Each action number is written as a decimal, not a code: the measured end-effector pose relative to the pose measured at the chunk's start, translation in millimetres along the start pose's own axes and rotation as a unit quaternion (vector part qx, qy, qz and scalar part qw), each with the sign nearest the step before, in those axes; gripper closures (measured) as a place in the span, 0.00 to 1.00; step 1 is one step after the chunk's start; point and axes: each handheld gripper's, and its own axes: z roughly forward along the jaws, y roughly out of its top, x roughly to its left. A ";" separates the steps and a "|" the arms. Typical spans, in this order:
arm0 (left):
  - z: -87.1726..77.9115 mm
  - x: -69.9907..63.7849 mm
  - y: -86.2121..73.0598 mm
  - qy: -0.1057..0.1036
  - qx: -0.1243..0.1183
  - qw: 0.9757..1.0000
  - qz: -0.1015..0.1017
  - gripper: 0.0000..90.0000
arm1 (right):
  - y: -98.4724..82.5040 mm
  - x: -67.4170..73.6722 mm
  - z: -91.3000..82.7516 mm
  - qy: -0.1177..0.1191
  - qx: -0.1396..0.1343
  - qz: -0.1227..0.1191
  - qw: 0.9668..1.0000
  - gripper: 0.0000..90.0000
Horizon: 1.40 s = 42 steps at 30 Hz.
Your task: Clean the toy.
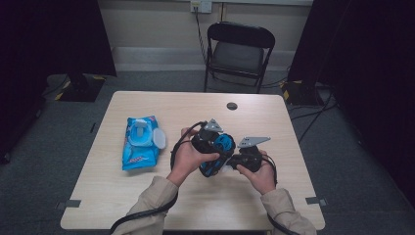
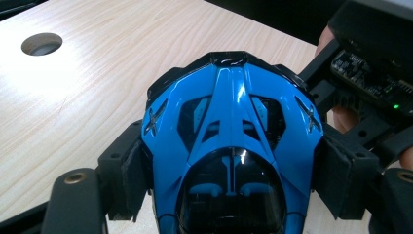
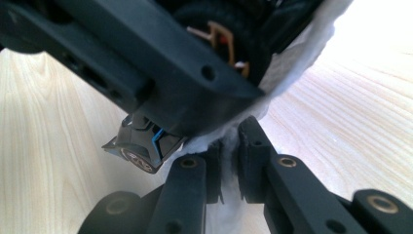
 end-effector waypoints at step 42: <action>-11.4 5.0 -19.5 -0.001 0.010 1.000 -0.003 0.28 | 11.6 -20.0 -33.3 -0.047 -0.024 0.007 0.999 0.91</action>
